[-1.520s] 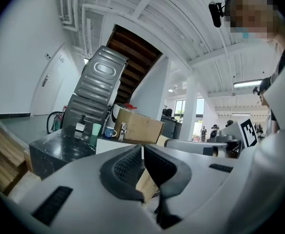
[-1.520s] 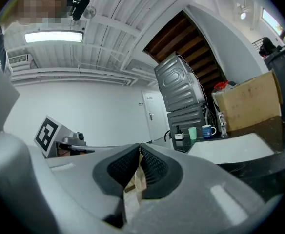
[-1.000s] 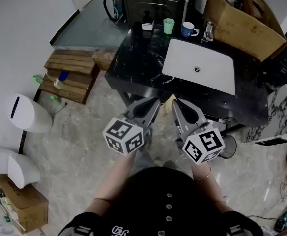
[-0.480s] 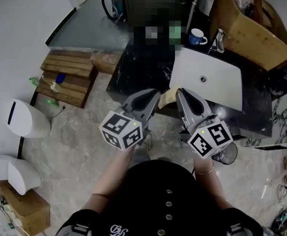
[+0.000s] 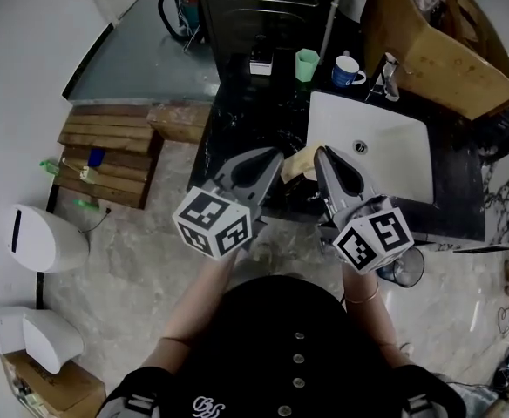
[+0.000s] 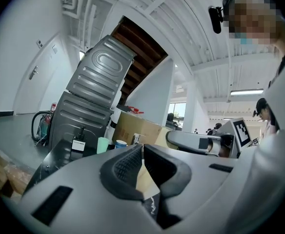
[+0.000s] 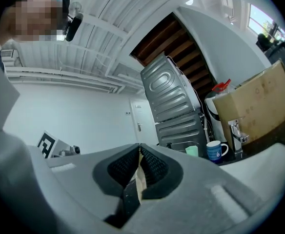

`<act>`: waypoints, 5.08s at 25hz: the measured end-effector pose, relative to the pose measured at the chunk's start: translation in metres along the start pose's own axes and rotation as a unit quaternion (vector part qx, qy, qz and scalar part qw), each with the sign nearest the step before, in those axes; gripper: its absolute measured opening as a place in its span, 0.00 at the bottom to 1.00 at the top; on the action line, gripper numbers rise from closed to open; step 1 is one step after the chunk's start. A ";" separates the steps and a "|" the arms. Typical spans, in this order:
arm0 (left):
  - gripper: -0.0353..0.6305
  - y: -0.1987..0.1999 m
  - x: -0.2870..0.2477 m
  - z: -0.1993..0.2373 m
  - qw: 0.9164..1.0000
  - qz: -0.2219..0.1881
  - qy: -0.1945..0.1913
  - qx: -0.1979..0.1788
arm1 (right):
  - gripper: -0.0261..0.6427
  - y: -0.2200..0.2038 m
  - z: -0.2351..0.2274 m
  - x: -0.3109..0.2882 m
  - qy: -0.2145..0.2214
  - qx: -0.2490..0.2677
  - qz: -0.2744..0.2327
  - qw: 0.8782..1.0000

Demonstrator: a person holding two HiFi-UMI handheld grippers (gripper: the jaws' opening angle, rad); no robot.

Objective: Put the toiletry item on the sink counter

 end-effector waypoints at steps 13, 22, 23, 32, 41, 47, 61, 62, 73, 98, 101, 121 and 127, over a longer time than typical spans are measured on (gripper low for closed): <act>0.07 0.004 -0.018 0.060 1.000 0.015 -0.023 0.008 | 0.05 -0.019 -0.019 -0.058 -0.035 0.020 0.001 0.999; 0.07 -0.011 -0.017 0.079 0.999 0.028 -0.013 0.029 | 0.05 -0.033 -0.020 -0.075 -0.030 0.017 0.014 0.999; 0.07 -0.012 -0.017 0.080 0.999 0.030 -0.011 0.031 | 0.05 -0.034 -0.021 -0.076 -0.028 0.018 0.016 0.999; 0.07 -0.020 -0.029 0.075 0.998 0.044 0.008 0.034 | 0.05 -0.032 -0.035 -0.085 -0.003 0.028 0.035 0.999; 0.07 -0.019 -0.042 0.080 0.998 0.039 0.039 0.033 | 0.05 -0.031 -0.062 -0.093 0.007 0.028 0.045 0.999; 0.07 -0.021 -0.049 0.087 0.997 0.035 0.049 0.038 | 0.05 -0.031 -0.083 -0.102 0.007 0.033 0.047 0.998; 0.07 -0.027 -0.062 0.100 0.996 0.031 0.067 0.045 | 0.05 -0.032 -0.096 -0.117 0.031 0.079 0.054 0.995; 0.07 -0.028 -0.062 0.100 0.996 0.032 0.068 0.047 | 0.05 -0.033 -0.094 -0.116 0.037 0.077 0.055 0.995; 0.07 -0.041 -0.053 0.100 0.994 0.036 0.078 0.062 | 0.05 -0.053 -0.061 -0.103 0.080 0.076 0.065 0.992; 0.07 -0.067 -0.005 0.112 0.989 0.060 0.104 0.088 | 0.05 -0.131 -0.015 -0.069 0.115 0.011 0.162 0.980; 0.07 -0.071 -0.002 0.114 0.988 0.062 0.108 0.093 | 0.05 -0.144 -0.012 -0.065 0.120 0.015 0.201 0.972; 0.07 -0.094 0.016 0.115 0.982 0.081 0.119 0.123 | 0.06 -0.191 -0.010 -0.054 0.117 0.034 0.294 0.948; 0.07 -0.095 0.020 0.117 0.982 0.083 0.119 0.125 | 0.06 -0.203 -0.004 -0.050 0.130 0.048 0.323 0.936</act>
Point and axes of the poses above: the fingertips, and each gripper's own axes: x backward along the fingers, z to its left, y out of its top, the point moved 1 cm from there along x, backward along the fingers, and after that the axes turned 11 degrees about -z, right-handed, at the moved point
